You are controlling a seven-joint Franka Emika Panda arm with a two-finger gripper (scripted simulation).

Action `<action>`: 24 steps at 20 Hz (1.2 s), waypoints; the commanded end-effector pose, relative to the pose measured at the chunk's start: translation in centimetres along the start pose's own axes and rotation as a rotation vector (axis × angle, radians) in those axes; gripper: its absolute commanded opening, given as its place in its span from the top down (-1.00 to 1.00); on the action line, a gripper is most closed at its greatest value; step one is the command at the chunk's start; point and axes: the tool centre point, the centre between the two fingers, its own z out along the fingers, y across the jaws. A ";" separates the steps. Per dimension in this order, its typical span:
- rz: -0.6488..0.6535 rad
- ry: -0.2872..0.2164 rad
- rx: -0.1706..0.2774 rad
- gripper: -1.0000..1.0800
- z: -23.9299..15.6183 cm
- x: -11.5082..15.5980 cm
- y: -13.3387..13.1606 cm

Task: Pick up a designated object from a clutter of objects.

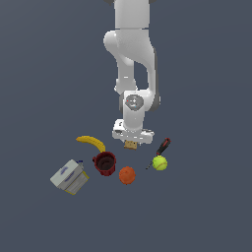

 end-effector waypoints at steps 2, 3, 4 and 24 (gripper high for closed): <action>0.000 0.001 0.000 1.00 -0.6 0.1 0.0; 0.000 0.001 0.000 1.00 -0.8 0.2 -0.1; 0.000 0.001 0.000 1.00 -1.2 0.3 -0.1; 0.000 0.001 0.000 1.00 -16.6 3.6 -0.8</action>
